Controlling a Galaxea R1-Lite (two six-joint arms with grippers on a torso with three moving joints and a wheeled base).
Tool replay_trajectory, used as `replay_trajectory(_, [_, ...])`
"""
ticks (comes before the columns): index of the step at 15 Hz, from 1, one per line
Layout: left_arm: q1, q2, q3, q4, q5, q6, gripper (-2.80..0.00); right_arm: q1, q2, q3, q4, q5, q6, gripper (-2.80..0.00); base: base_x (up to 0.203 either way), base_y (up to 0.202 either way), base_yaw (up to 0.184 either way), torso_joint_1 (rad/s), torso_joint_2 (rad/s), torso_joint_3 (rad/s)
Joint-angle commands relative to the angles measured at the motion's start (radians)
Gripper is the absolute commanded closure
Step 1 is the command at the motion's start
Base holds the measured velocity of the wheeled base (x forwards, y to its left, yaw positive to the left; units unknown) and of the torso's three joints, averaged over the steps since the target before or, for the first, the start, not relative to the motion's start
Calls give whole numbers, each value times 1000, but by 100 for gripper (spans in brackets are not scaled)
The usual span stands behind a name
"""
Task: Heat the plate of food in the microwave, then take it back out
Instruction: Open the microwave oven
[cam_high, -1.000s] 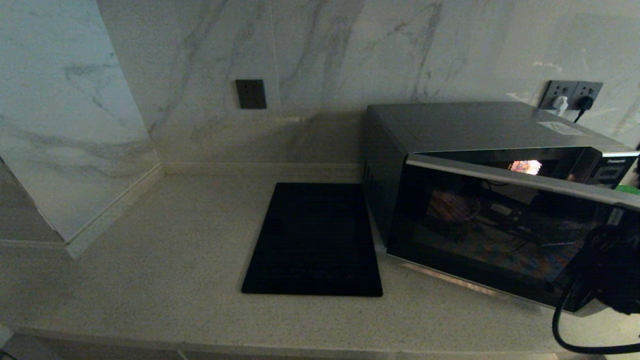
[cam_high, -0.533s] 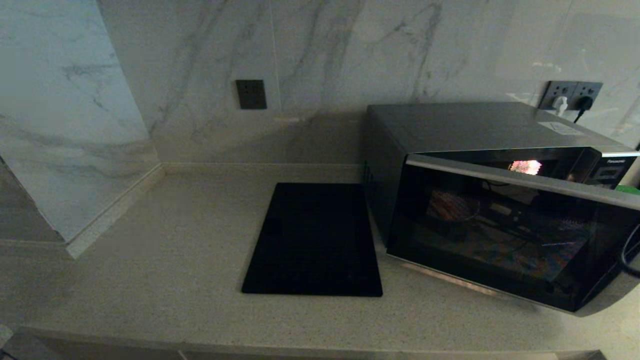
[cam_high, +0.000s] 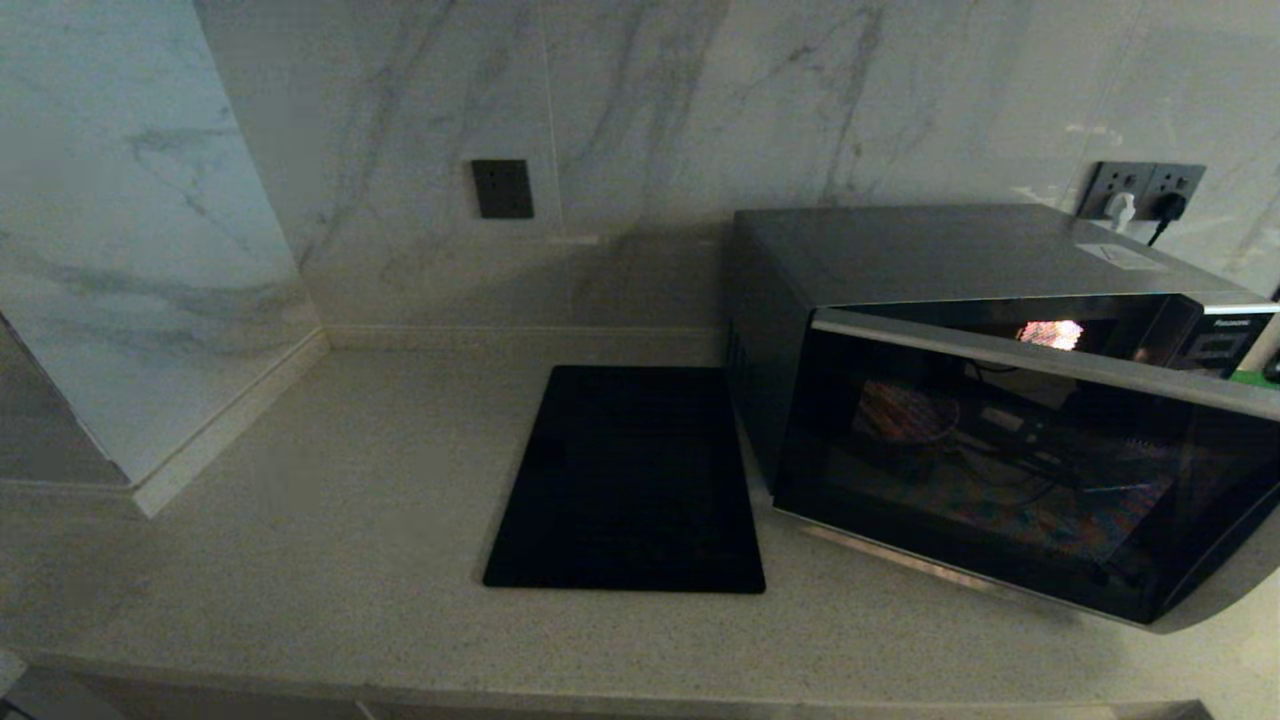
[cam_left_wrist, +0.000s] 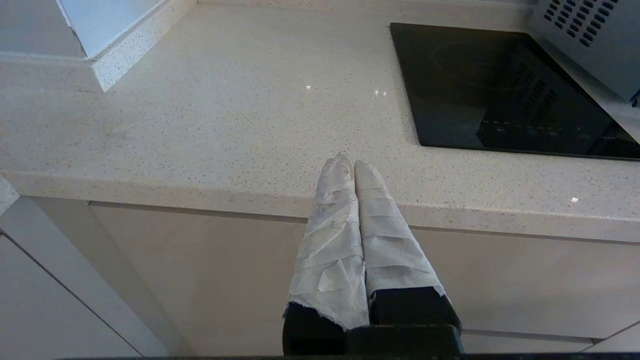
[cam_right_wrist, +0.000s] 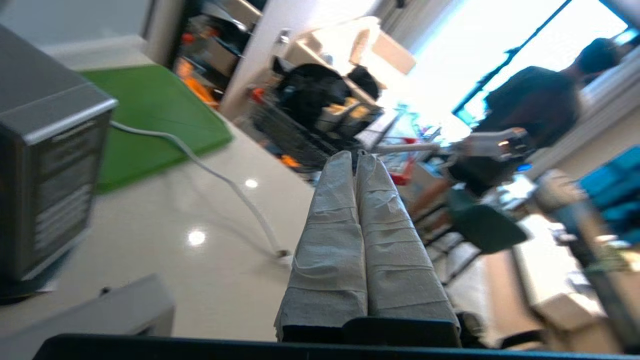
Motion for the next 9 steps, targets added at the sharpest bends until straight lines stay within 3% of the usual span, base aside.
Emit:
replay_trajectory(1, [1,0,0,0,1,-1,0,-15,53,-106,67,-8,-33,0,0,0,0,0,0,0])
replay_trajectory(5, [2,2,0,0,1,-1,0,-17,49,-264,258,-8,-62,0,0,0,0,0,0,0])
replay_trajectory(9, [1,1,0,0,1,-1,0,-15,25,-502,465,-8,-207,0,0,0,0,0,0,0])
